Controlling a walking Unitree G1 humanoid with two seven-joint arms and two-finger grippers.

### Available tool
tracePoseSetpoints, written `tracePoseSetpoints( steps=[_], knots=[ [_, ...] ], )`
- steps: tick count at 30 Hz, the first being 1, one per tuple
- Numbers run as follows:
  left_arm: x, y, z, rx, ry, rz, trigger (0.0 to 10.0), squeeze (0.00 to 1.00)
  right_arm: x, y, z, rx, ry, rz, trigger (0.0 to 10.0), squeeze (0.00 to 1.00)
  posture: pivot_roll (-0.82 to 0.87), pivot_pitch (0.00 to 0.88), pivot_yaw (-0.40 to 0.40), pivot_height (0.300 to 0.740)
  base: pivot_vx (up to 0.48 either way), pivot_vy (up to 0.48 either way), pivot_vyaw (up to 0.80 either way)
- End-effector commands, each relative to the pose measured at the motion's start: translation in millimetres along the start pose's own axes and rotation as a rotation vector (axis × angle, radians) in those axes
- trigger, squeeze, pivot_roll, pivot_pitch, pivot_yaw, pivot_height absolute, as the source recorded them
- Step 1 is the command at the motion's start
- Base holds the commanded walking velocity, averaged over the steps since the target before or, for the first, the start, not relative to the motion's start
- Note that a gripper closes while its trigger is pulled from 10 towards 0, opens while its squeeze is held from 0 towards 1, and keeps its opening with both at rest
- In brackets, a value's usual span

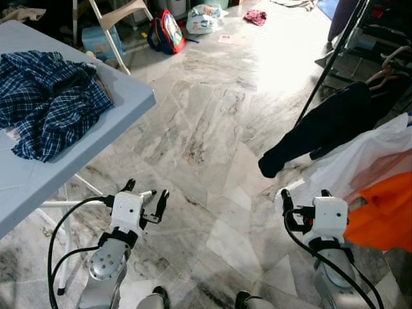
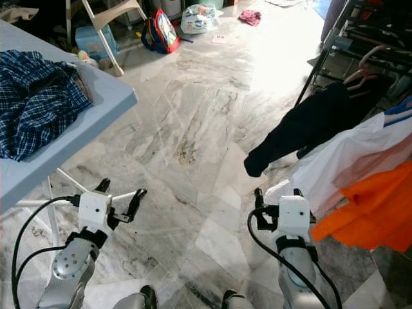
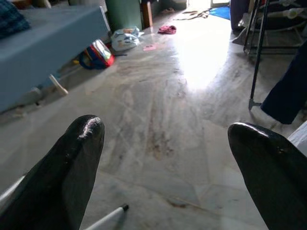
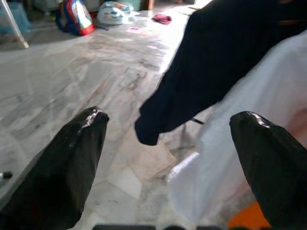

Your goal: Hang hanger

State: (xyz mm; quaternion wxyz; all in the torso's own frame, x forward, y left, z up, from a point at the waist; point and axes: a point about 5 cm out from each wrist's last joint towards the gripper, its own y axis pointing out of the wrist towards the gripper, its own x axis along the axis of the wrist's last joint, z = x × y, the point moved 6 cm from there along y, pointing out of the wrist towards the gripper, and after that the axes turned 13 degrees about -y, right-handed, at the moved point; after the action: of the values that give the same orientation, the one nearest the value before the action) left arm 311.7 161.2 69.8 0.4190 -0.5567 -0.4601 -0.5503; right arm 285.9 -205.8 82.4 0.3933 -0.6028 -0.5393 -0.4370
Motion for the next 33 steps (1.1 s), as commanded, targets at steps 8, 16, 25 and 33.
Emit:
tracePoseSetpoints(
  steps=[8,16,25,33],
  knots=[
    [-4,12.4,-4.7,-0.036,0.002,0.025,10.0,0.00,-2,-4.3,1.7,-0.026,0.013,0.008,10.0,0.00,-0.03,0.202,0.027,0.740,0.000,0.000,0.00],
    [-6,23.6,-10.1,-0.018,-0.037,0.034,10.0,0.00,-4,7.2,8.1,-0.021,-0.011,0.011,10.0,0.00,0.04,0.166,-0.020,0.740,0.000,0.000,0.00],
    [0,52.5,-15.4,-0.020,-0.091,0.025,10.0,0.00,-23,27.3,-6.1,-0.080,-0.031,0.068,10.0,0.00,0.05,0.009,-0.065,0.740,0.000,0.000,0.00],
    [-5,62.7,-35.1,-0.096,-0.105,0.055,10.0,0.00,-18,33.0,5.0,-0.058,-0.028,0.036,10.0,0.00,0.01,0.053,-0.014,0.740,0.000,0.000,0.00]
  ],
)
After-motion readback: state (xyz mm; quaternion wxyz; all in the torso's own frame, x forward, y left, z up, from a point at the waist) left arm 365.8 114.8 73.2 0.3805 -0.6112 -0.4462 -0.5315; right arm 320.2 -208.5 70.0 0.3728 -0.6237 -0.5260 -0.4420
